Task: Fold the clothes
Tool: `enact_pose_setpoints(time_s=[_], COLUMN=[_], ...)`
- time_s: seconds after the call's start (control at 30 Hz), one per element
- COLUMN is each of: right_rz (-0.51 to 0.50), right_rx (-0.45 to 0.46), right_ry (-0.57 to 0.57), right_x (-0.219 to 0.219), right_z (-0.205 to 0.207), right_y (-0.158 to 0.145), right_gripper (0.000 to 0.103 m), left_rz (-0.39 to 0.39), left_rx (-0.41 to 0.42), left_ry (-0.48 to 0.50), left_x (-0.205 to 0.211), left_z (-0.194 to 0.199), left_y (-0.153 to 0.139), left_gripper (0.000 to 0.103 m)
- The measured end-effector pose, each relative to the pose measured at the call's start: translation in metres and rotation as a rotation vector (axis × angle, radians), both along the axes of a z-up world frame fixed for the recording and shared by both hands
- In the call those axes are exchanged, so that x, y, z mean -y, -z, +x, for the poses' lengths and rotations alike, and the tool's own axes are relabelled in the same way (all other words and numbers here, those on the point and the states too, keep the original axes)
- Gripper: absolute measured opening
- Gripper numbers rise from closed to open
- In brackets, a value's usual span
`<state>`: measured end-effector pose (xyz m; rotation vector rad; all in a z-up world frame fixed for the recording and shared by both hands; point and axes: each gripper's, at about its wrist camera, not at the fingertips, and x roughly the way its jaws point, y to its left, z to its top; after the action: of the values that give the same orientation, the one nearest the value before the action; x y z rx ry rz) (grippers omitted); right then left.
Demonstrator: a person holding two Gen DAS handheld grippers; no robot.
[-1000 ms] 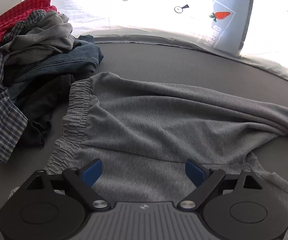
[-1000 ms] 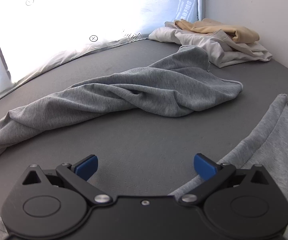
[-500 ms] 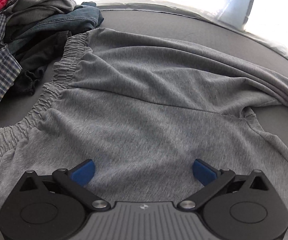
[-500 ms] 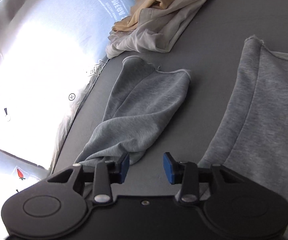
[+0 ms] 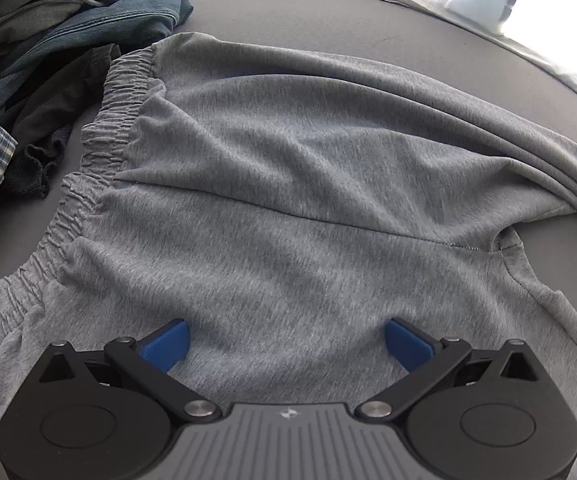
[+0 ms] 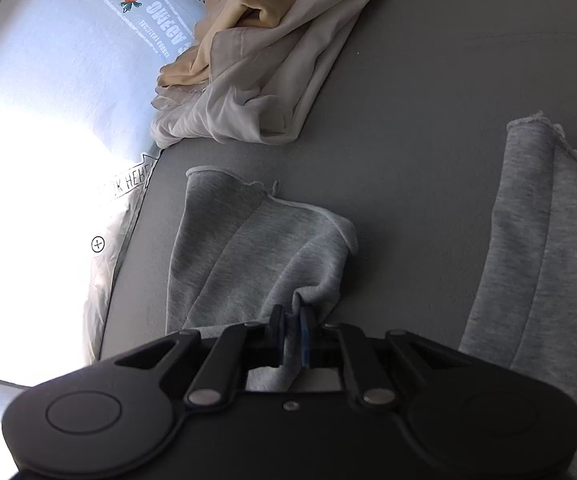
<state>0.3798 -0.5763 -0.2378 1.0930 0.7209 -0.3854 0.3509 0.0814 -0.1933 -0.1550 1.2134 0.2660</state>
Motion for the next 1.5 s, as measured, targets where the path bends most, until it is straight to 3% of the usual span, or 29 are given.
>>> enact_pose_setpoints(time_s=[0.27, 0.5, 0.63, 0.7, 0.73, 0.93, 1.13, 1.37, 1.43, 1.5], right_rz=[-0.049, -0.158, -0.293, -0.344, -0.353, -0.393, -0.341, -0.374, -0.394, -0.393], right_rx=[0.120, 0.332, 0.425, 0.380, 0.358, 0.197, 0.010, -0.047, -0.049, -0.051], right_ry=[-0.003, -0.094, -0.150, -0.177, -0.187, -0.242, -0.234, -0.270, -0.281, -0.310], right_x=[0.005, 0.005, -0.016, -0.026, -0.030, -0.049, -0.049, -0.061, -0.063, -0.064], right_z=[0.028, 0.142, 0.187, 0.199, 0.201, 0.159, 0.118, 0.125, 0.129, 0.134], right_y=[-0.038, -0.106, -0.138, -0.142, -0.141, -0.095, -0.033, -0.011, -0.012, -0.012], right_gripper=[0.001, 0.001, 0.003, 0.023, 0.027, 0.027, 0.027, 0.031, 0.027, 0.003], left_rz=[-0.026, -0.038, -0.039, -0.037, -0.036, -0.031, -0.035, -0.035, -0.034, -0.035], left_rx=[-0.097, -0.136, -0.141, -0.135, -0.131, -0.110, -0.132, -0.113, -0.102, -0.054], left_ry=[0.074, 0.131, 0.140, 0.138, 0.136, 0.134, 0.143, 0.122, 0.113, 0.050], left_x=[-0.004, -0.005, -0.008, -0.009, -0.009, -0.007, -0.007, -0.007, -0.007, -0.010], left_z=[0.022, 0.033, 0.042, 0.043, 0.042, 0.041, 0.048, 0.047, 0.046, 0.046], left_y=[0.000, 0.001, 0.002, 0.001, 0.001, 0.001, 0.001, 0.000, -0.001, -0.006], left_gripper=[0.103, 0.103, 0.103, 0.103, 0.103, 0.103, 0.103, 0.103, 0.103, 0.103])
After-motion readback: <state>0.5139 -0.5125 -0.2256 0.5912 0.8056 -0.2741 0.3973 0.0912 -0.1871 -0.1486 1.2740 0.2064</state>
